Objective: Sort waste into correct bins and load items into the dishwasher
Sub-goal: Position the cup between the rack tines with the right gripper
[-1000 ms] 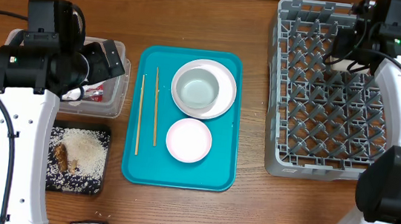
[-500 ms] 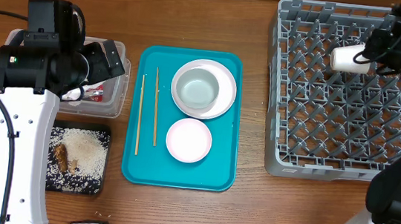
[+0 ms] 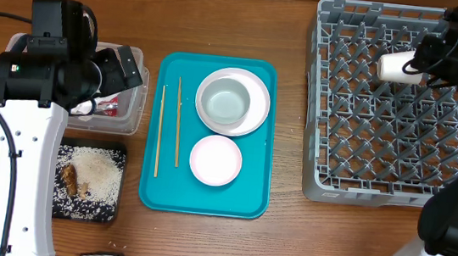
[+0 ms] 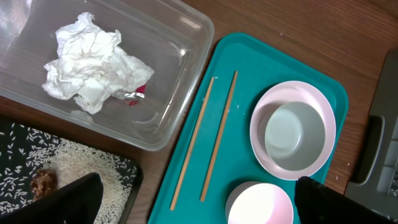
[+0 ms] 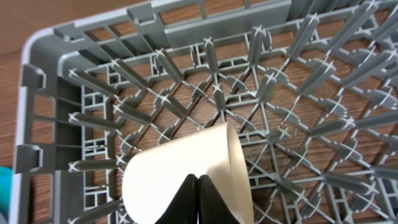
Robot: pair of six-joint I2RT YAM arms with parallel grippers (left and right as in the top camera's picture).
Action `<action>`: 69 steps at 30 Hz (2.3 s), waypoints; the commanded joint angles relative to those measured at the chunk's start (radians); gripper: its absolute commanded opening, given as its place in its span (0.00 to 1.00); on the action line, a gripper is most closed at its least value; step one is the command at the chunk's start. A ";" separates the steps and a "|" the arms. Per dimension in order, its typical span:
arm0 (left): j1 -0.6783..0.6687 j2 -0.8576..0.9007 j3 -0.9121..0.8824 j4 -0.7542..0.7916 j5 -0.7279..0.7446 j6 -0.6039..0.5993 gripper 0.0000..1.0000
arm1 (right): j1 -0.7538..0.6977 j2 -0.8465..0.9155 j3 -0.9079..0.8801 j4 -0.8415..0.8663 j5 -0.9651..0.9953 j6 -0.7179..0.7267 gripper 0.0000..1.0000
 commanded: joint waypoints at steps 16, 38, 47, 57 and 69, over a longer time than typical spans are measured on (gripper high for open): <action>0.002 -0.002 0.014 0.000 0.000 -0.006 1.00 | -0.026 0.033 -0.006 -0.038 0.106 0.005 0.04; 0.002 -0.002 0.014 0.001 -0.001 -0.006 1.00 | -0.120 0.047 -0.006 -0.071 0.008 0.105 0.04; 0.002 -0.002 0.014 0.001 -0.001 -0.006 1.00 | -0.122 -0.023 0.043 -0.004 -0.097 0.106 0.04; 0.002 -0.002 0.014 0.000 -0.001 -0.006 1.00 | -0.128 0.109 0.039 0.050 -0.096 0.106 0.04; 0.002 -0.002 0.014 0.000 0.000 -0.006 1.00 | -0.128 0.124 0.039 0.012 0.037 0.097 0.04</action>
